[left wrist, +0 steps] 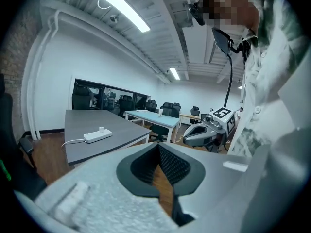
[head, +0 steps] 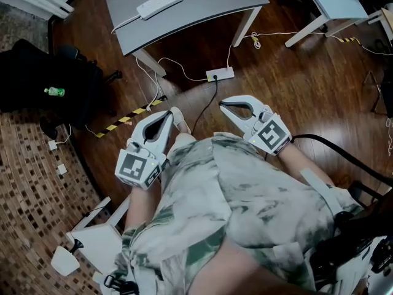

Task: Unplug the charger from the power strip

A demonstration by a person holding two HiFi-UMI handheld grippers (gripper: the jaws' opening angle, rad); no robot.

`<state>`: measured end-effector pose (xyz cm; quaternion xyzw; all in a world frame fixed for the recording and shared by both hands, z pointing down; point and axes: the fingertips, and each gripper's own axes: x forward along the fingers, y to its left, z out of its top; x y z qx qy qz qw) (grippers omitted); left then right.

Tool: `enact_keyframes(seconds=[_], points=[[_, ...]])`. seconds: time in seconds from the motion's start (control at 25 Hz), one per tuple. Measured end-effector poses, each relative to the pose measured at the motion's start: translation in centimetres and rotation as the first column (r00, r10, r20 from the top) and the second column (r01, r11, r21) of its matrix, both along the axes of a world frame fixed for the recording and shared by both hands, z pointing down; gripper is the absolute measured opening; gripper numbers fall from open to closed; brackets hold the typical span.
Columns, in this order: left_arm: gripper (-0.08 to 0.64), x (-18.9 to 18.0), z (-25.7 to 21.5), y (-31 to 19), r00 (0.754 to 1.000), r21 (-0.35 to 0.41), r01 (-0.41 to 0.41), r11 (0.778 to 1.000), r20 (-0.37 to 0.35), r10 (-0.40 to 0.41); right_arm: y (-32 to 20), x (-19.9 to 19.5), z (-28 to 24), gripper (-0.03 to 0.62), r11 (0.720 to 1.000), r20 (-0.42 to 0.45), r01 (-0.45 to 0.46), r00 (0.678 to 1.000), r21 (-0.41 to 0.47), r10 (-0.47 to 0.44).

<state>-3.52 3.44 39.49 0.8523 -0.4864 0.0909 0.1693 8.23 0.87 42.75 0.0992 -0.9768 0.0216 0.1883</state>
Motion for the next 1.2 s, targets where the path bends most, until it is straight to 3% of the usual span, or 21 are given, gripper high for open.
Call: enact_keyframes(seconds=[0.2, 0.48, 0.8, 1.0, 1.2], points=[[0.002, -7.6, 0.8, -4.0, 0.999, 0.001, -0.043, 0.999, -0.033, 0.043, -3.7, -8.9, -0.7, 0.006, 0.998, -0.037, 0.040, 0.999, 0.053, -0.038], [0.003, -14.4, 1.8, -9.9, 0.993, 0.006, -0.109, 0.994, -0.035, 0.109, -10.0, -16.5, 1.0, 0.006, 0.998, -0.076, 0.026, 0.997, 0.065, -0.021], [0.003, -15.1, 4.4, -15.9, 0.989, -0.047, -0.138, 0.989, -0.055, 0.135, -18.1, -18.3, 3.3, 0.006, 0.998, -0.095, -0.063, 0.994, -0.003, 0.063], [0.003, -16.1, 5.7, -22.3, 0.991, -0.089, -0.131, 0.987, -0.029, 0.129, -26.3, -19.2, 5.8, 0.007, 0.996, -0.089, -0.094, 0.992, -0.003, 0.093], [0.003, -15.6, 6.0, -30.4, 0.993, -0.079, -0.120, 0.990, -0.029, 0.118, -35.7, -19.3, 8.4, 0.006, 0.994, -0.124, -0.110, 0.986, 0.012, 0.111]])
